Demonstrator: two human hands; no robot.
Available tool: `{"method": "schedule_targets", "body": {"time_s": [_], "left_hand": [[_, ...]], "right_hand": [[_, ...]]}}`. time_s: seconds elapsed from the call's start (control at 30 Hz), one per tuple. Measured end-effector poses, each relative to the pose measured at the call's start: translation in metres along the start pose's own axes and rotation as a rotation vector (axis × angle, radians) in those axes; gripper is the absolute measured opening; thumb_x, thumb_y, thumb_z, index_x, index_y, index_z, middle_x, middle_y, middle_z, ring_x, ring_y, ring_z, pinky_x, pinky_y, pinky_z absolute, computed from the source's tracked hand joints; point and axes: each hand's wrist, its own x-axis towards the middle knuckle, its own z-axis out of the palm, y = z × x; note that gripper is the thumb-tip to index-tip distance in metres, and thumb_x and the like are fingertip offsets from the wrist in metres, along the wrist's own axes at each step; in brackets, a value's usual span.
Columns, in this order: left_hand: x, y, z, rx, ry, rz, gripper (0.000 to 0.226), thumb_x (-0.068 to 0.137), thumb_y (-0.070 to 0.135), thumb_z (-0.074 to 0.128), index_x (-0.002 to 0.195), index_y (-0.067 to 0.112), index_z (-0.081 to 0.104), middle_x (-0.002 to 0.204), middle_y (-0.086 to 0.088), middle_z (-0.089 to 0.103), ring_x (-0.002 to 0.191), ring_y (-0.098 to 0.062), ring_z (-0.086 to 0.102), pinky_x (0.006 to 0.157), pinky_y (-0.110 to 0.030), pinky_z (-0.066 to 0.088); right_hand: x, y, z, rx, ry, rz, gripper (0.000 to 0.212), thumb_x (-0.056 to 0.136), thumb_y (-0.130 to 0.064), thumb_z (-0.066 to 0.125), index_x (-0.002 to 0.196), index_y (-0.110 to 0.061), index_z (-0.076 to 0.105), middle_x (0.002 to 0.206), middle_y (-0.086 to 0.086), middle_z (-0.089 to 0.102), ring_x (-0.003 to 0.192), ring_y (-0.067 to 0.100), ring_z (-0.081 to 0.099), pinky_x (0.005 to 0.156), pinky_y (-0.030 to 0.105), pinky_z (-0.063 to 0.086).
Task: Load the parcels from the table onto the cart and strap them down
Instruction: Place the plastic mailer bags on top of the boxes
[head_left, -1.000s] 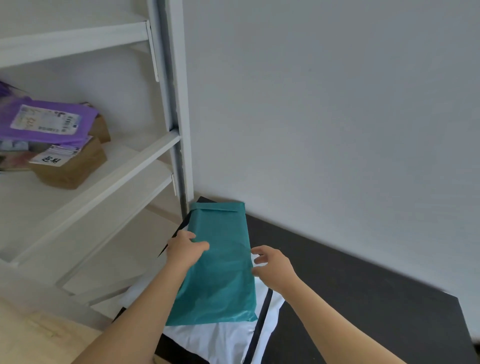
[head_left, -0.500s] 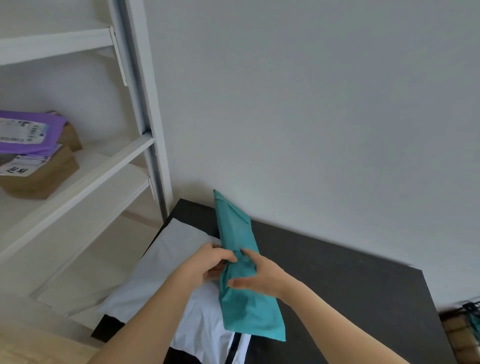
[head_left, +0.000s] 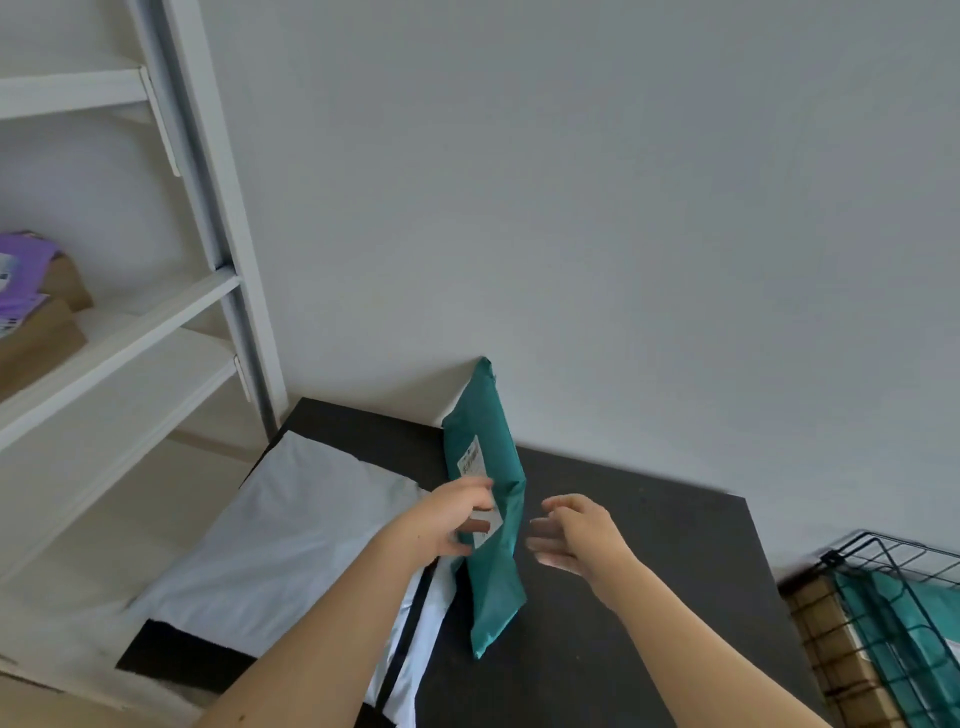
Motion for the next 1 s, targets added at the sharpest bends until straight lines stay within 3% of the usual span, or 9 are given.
{"method": "schedule_targets", "body": {"time_s": [0.07, 0.17, 0.27, 0.37, 0.47, 0.63, 0.7, 0.87, 1.0], "left_hand": [[-0.005, -0.006, 0.02, 0.037, -0.075, -0.024, 0.035, 0.098, 0.011, 0.039, 0.126, 0.028, 0.048, 0.113, 0.002, 0.055, 0.103, -0.015, 0.055, 0.092, -0.038, 0.043], [-0.009, -0.015, 0.044, 0.153, -0.025, -0.011, 0.038, 0.097, 0.008, 0.037, 0.127, 0.029, 0.047, 0.123, 0.001, 0.053, 0.111, -0.017, 0.052, 0.1, -0.04, 0.039], [-0.013, -0.023, 0.052, 0.236, 0.081, 0.001, 0.049, 0.093, 0.0, 0.036, 0.133, 0.026, 0.044, 0.14, -0.004, 0.042, 0.119, -0.019, 0.046, 0.095, -0.036, 0.039], [-0.02, -0.027, 0.051, 0.231, 0.144, 0.035, 0.037, 0.093, 0.0, 0.036, 0.119, 0.024, 0.049, 0.123, -0.006, 0.05, 0.105, -0.019, 0.047, 0.085, -0.03, 0.037], [-0.023, -0.03, 0.047, 0.205, 0.217, 0.054, 0.037, 0.095, 0.003, 0.038, 0.126, 0.021, 0.049, 0.111, 0.0, 0.047, 0.102, -0.017, 0.045, 0.083, -0.029, 0.038], [-0.009, -0.032, 0.039, 0.203, 0.249, 0.039, 0.034, 0.095, 0.006, 0.043, 0.128, 0.012, 0.05, 0.109, -0.001, 0.047, 0.099, -0.015, 0.046, 0.072, -0.024, 0.042], [0.001, -0.029, 0.032, 0.187, 0.266, 0.048, 0.036, 0.094, 0.007, 0.046, 0.129, 0.01, 0.05, 0.113, -0.003, 0.05, 0.1, -0.015, 0.046, 0.077, -0.024, 0.043], [0.03, -0.021, 0.003, 0.169, 0.273, 0.042, 0.039, 0.093, 0.011, 0.049, 0.132, 0.009, 0.048, 0.129, -0.006, 0.051, 0.119, -0.02, 0.049, 0.091, -0.03, 0.041], [0.053, -0.021, -0.021, 0.064, 0.293, -0.007, 0.017, 0.091, 0.007, 0.048, 0.082, 0.02, 0.05, 0.086, 0.0, 0.047, 0.079, -0.015, 0.047, 0.061, -0.025, 0.036]], "right_hand": [[-0.005, 0.005, -0.01, 0.091, -0.108, 0.068, 0.014, 0.099, -0.028, 0.044, 0.098, -0.021, 0.055, 0.106, 0.01, 0.066, 0.095, 0.026, 0.066, 0.083, 0.038, 0.056], [-0.007, 0.021, -0.021, -0.054, -0.157, 0.084, 0.042, 0.09, -0.052, 0.05, 0.119, -0.022, 0.056, 0.119, 0.002, 0.063, 0.105, 0.022, 0.062, 0.09, 0.04, 0.054], [-0.007, 0.034, -0.036, -0.201, -0.082, 0.017, 0.05, 0.094, -0.045, 0.049, 0.135, -0.018, 0.044, 0.128, 0.002, 0.056, 0.11, 0.021, 0.058, 0.092, 0.039, 0.053], [-0.003, 0.042, -0.045, -0.11, -0.086, 0.054, 0.052, 0.094, -0.041, 0.052, 0.138, -0.016, 0.042, 0.132, 0.004, 0.053, 0.113, 0.022, 0.056, 0.095, 0.04, 0.051], [-0.002, 0.044, -0.042, -0.099, -0.093, 0.037, 0.053, 0.092, -0.038, 0.057, 0.138, -0.016, 0.042, 0.133, 0.005, 0.052, 0.116, 0.024, 0.055, 0.097, 0.041, 0.05], [0.01, 0.033, -0.027, -0.185, -0.039, -0.024, 0.053, 0.089, -0.031, 0.062, 0.136, -0.013, 0.045, 0.129, 0.006, 0.055, 0.113, 0.025, 0.057, 0.097, 0.042, 0.05], [0.018, 0.027, -0.022, -0.243, -0.012, -0.042, 0.056, 0.088, -0.028, 0.063, 0.138, -0.012, 0.043, 0.131, 0.006, 0.054, 0.114, 0.025, 0.055, 0.097, 0.04, 0.049], [0.046, 0.014, -0.01, -0.409, 0.051, -0.027, 0.055, 0.086, -0.026, 0.063, 0.135, -0.011, 0.043, 0.118, 0.005, 0.056, 0.096, 0.02, 0.055, 0.073, 0.028, 0.045], [0.067, 0.01, -0.003, -0.59, 0.113, 0.019, 0.016, 0.082, -0.018, 0.06, 0.096, -0.014, 0.055, 0.078, -0.002, 0.052, 0.063, 0.012, 0.048, 0.052, 0.023, 0.038]]}}
